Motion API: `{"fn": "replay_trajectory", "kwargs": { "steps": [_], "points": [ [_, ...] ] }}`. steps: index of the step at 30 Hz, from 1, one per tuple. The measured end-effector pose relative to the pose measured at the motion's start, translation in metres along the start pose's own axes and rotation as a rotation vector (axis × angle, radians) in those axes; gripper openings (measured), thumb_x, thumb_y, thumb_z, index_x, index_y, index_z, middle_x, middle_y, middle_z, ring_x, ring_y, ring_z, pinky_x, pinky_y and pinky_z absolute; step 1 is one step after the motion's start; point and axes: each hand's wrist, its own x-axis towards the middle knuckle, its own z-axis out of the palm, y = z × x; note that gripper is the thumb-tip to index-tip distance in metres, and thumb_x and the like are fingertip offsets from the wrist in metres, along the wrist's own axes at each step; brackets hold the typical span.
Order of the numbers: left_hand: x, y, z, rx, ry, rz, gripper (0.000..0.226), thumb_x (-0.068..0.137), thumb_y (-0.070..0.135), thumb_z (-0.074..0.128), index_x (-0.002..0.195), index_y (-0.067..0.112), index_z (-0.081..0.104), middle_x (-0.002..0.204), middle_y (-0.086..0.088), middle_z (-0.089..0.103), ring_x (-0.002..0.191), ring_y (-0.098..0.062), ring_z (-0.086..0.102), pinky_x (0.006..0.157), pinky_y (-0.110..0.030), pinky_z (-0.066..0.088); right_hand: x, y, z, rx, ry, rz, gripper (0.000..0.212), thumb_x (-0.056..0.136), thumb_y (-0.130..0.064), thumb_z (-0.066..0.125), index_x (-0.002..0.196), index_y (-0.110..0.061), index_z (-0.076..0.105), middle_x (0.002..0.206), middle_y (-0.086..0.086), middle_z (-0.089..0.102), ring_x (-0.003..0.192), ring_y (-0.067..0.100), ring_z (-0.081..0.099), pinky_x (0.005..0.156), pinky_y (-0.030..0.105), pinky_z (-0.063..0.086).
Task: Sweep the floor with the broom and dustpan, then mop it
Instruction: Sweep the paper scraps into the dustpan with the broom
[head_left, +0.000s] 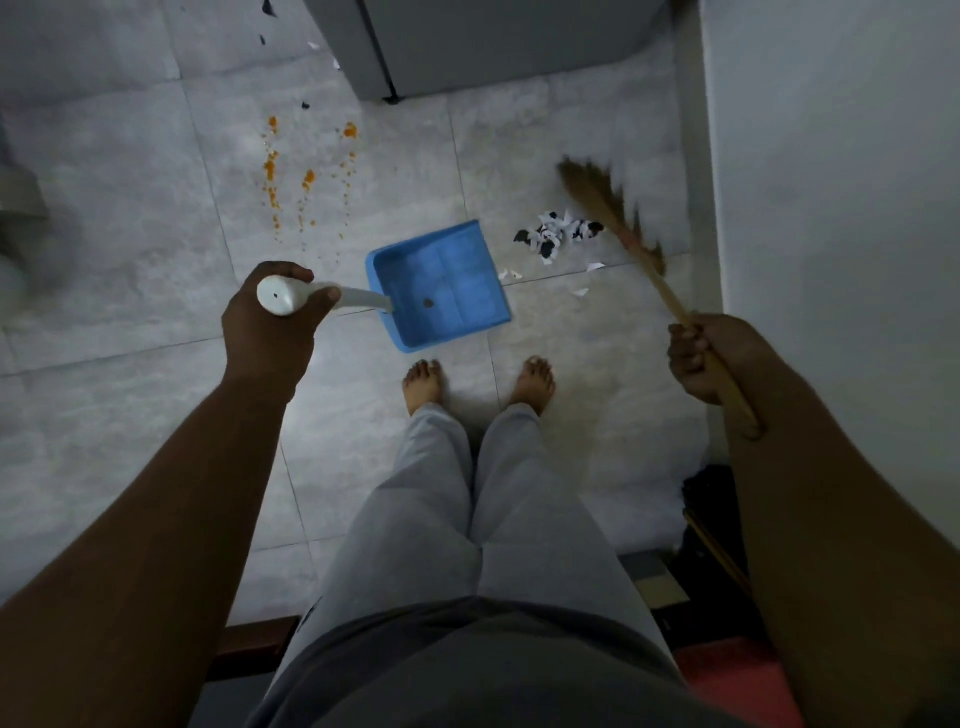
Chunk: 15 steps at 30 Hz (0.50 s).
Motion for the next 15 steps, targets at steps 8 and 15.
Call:
{"fn": "replay_trajectory", "kwargs": {
  "steps": [8, 15],
  "points": [
    [0.002, 0.007, -0.001, -0.029, -0.011, 0.02, 0.025, 0.078, 0.024, 0.082, 0.095, 0.019, 0.065, 0.087, 0.016, 0.063, 0.078, 0.003, 0.057, 0.074, -0.017, 0.049, -0.058, 0.026, -0.059, -0.013, -0.027, -0.073, 0.033, 0.104, -0.027, 0.032, 0.079, -0.012, 0.048, 0.045, -0.007, 0.04, 0.029, 0.002, 0.032, 0.028, 0.013, 0.023],
    [0.009, -0.001, -0.006, -0.025, -0.018, 0.058, 0.026, 0.078, 0.021, 0.081, 0.097, 0.014, 0.065, 0.098, 0.003, 0.065, 0.085, -0.007, 0.059, 0.075, -0.02, 0.051, -0.03, 0.002, -0.05, -0.052, 0.058, -0.072, 0.036, 0.105, -0.027, 0.028, 0.077, -0.014, 0.045, 0.046, -0.009, 0.04, 0.031, 0.002, 0.032, 0.03, 0.015, 0.024]
  ]
}}
